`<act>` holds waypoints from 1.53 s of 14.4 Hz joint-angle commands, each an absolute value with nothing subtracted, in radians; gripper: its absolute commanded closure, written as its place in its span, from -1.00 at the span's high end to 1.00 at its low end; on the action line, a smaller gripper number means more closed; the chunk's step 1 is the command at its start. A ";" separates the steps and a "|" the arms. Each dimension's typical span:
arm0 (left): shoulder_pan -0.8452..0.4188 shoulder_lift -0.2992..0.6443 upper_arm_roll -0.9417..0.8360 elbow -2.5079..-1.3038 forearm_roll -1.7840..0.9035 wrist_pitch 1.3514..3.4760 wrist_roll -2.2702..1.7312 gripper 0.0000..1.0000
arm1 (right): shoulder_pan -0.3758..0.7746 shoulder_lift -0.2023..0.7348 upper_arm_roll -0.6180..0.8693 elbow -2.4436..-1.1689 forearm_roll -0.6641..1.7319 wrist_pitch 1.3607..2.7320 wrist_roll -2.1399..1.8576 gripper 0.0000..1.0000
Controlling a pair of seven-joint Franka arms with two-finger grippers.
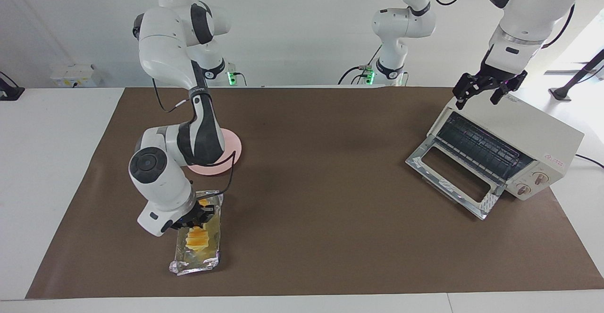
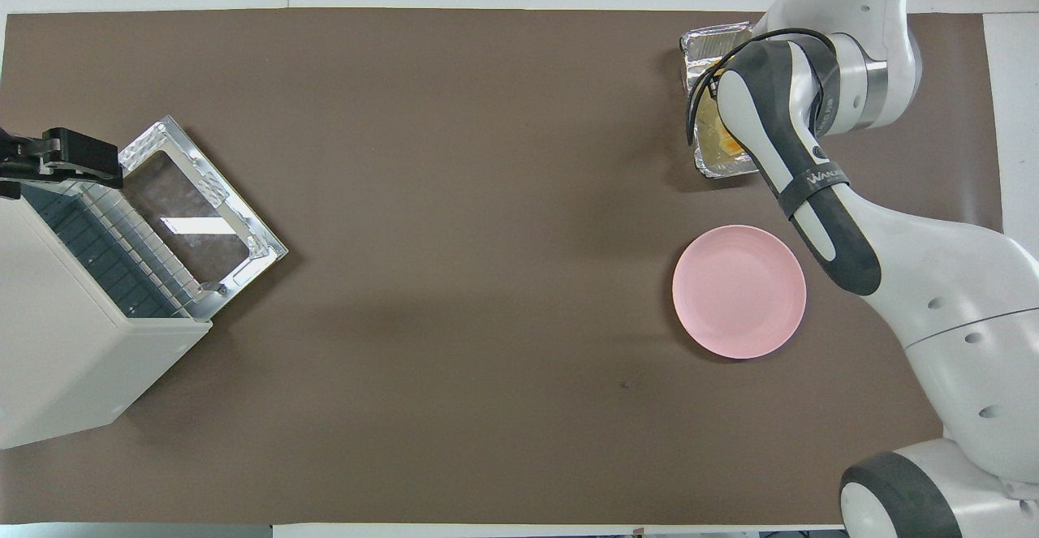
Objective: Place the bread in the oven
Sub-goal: 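Lower the bread into the foil tray and open the right gripper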
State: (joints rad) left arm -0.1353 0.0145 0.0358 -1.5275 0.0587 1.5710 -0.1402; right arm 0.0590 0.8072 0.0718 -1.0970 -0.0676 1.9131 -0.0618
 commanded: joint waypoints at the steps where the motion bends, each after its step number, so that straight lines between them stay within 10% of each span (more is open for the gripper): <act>1: -0.127 -0.008 0.034 -1.551 0.044 1.565 -0.140 1.00 | 0.075 0.828 0.080 -1.068 -0.072 1.937 -0.058 -1.00; 2: -0.127 -0.008 0.034 -1.551 0.044 1.563 -0.140 1.00 | 0.077 0.827 0.080 -1.069 -0.071 1.937 -0.025 -1.00; 5: -0.127 -0.008 0.034 -1.551 0.044 1.565 -0.140 1.00 | 0.071 0.818 0.080 -1.069 -0.072 1.931 -0.021 0.93; 14: -0.127 -0.008 0.034 -1.551 0.044 1.563 -0.140 1.00 | 0.012 0.793 0.074 -1.089 -0.147 1.887 -0.109 1.00; 22: -0.127 -0.008 0.034 -1.552 0.044 1.563 -0.141 1.00 | -0.037 0.778 0.075 -1.189 -0.108 2.014 -0.138 0.62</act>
